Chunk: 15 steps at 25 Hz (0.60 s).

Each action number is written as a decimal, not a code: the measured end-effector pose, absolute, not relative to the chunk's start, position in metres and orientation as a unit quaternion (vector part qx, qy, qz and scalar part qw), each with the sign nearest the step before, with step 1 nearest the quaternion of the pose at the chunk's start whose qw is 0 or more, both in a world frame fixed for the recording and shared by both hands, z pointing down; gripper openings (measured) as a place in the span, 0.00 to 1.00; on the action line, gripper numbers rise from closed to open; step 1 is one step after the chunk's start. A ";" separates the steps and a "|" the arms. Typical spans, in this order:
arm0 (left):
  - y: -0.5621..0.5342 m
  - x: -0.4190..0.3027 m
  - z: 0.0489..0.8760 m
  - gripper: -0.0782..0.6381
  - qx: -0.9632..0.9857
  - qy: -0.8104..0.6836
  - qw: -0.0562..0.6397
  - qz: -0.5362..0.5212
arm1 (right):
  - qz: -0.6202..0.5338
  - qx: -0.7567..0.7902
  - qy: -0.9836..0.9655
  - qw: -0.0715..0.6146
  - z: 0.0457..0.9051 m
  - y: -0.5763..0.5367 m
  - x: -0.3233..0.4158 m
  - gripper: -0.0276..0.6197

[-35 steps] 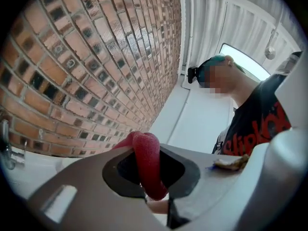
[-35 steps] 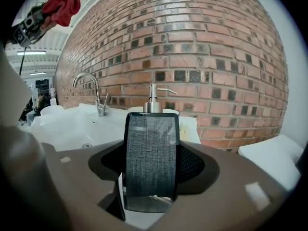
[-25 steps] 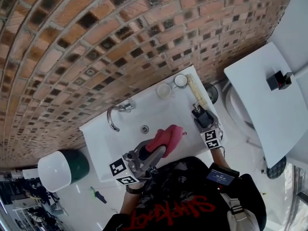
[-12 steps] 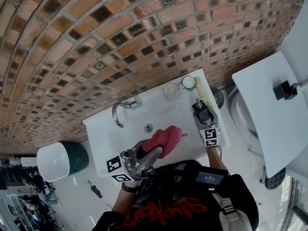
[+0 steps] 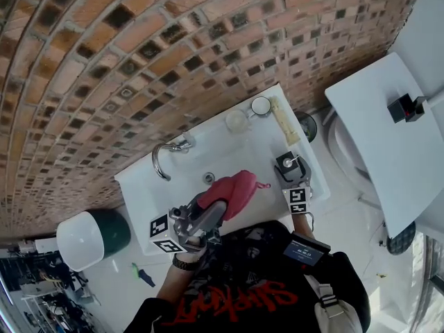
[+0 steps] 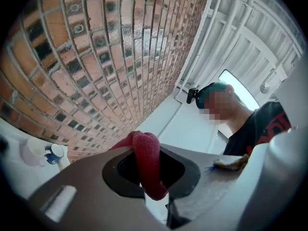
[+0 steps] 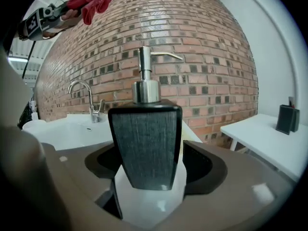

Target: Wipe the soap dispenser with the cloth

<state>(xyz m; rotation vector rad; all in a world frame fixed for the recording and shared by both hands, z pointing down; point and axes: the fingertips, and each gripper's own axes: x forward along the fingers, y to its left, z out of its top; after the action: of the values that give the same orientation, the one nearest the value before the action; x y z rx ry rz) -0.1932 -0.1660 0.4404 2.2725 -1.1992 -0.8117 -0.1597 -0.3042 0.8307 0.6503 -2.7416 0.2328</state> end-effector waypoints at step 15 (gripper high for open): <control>-0.148 -0.207 0.469 0.17 0.819 -0.510 0.185 -0.190 | -0.013 0.204 -0.972 0.118 0.682 -0.278 -0.141 0.37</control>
<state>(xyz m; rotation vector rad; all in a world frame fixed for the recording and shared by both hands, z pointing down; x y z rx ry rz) -0.2066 -0.1477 0.4687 2.3068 -1.4362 -0.5349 -0.1405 -0.2784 0.6819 0.5965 -2.8429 -0.0389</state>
